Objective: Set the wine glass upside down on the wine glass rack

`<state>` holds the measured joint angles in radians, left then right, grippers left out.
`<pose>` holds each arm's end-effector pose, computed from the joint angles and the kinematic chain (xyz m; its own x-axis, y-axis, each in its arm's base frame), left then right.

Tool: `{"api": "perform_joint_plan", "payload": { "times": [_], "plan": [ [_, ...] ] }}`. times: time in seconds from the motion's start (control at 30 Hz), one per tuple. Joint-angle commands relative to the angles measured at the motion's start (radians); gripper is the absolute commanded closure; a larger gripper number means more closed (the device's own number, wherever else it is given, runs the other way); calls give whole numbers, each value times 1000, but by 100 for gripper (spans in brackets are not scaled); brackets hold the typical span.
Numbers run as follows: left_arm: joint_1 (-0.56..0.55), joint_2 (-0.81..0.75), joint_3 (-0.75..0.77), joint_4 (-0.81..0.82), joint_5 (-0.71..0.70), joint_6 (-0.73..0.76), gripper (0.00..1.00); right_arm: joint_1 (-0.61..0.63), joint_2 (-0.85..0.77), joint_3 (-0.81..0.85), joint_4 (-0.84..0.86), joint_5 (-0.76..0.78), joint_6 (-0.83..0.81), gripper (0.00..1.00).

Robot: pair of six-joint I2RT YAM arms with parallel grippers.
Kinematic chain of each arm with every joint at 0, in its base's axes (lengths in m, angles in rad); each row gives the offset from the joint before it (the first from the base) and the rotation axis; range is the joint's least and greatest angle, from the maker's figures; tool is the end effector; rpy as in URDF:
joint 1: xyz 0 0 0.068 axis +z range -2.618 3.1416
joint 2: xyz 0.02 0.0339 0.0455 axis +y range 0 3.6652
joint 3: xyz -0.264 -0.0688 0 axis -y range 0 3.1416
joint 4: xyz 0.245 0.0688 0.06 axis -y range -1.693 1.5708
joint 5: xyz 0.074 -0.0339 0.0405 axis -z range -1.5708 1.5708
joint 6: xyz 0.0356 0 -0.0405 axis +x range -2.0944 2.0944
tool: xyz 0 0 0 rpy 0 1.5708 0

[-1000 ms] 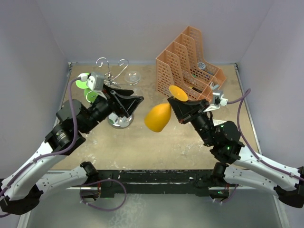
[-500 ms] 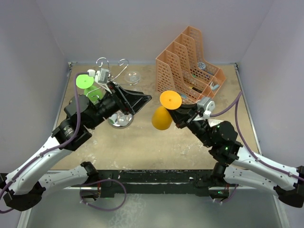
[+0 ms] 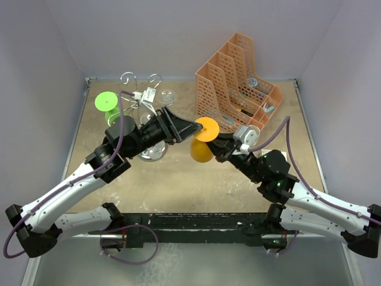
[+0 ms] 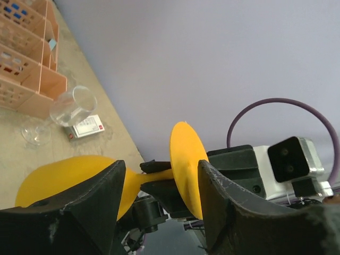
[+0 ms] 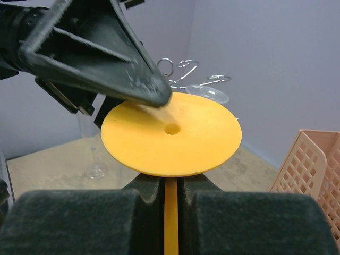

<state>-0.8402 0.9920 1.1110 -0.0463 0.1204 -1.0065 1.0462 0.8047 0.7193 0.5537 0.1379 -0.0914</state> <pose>0.1441 -0.1673 0.4311 -0.6664 -0.5133 -0.5408 0.4791 0.2609 -0.8381 0.0962 0.1565 0.3919 0.2978 0.3341 -0.8943 -0.7719 0.6354 -0.0197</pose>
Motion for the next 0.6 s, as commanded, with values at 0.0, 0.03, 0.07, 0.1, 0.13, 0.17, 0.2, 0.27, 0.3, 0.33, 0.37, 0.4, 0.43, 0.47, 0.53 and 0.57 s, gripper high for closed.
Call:
{"api": "perform_joint_plan", "payload": {
  "times": [0.0, 0.03, 0.07, 0.1, 0.13, 0.17, 0.2, 0.27, 0.3, 0.33, 0.37, 0.4, 0.43, 0.47, 0.53, 0.57],
  "plan": [
    [-3, 6, -24, 62, 39, -95, 49, -3, 25, 57, 28, -39, -44, 100],
    [-3, 6, -28, 62, 38, -101, 52, -3, 29, 61, 30, -50, -36, 100],
    [-3, 4, -33, 63, 35, -106, 56, -3, 31, 60, 39, -56, -28, 100],
    [-3, -1, -36, 63, 33, -111, 59, -3, 32, 55, 52, -58, -22, 100],
    [-3, -5, -40, 63, 29, -115, 61, -3, 33, 48, 63, -58, -19, 100],
    [-3, -9, -43, 65, 27, -116, 63, -3, 35, 43, 72, -61, -16, 100],
    [-3, -11, -44, 65, 26, -118, 67, -3, 37, 39, 77, -64, -12, 100],
    [-3, -17, -45, 60, 25, -124, 74, -4, 49, 38, 84, -73, -4, 100],
    [-3, -18, -45, 57, 24, -126, 79, -3, 55, 41, 84, -79, -3, 100],
    [-3, -21, -46, 56, 24, -128, 83, -3, 58, 42, 84, -84, -1, 100],
    [-3, -23, -49, 54, 24, -133, 87, -3, 61, 43, 84, -89, 2, 100],
    [-3, -26, -53, 51, 23, -139, 91, -3, 64, 41, 87, -96, 4, 100],
    [-3, -30, -57, 48, 18, -145, 96, -3, 64, 39, 90, -100, 7, 100],
    [-3, -33, -63, 44, 14, -154, 100, -3, 66, 37, 94, -104, 8, 100],
    [-3, -42, -76, 37, 3, -167, 100, -3, 68, 35, 95, -108, 15, 100],
    [-3, -48, -83, 38, -1, -175, 100, -3, 68, 33, 93, -113, 18, 100]
  ]
}}
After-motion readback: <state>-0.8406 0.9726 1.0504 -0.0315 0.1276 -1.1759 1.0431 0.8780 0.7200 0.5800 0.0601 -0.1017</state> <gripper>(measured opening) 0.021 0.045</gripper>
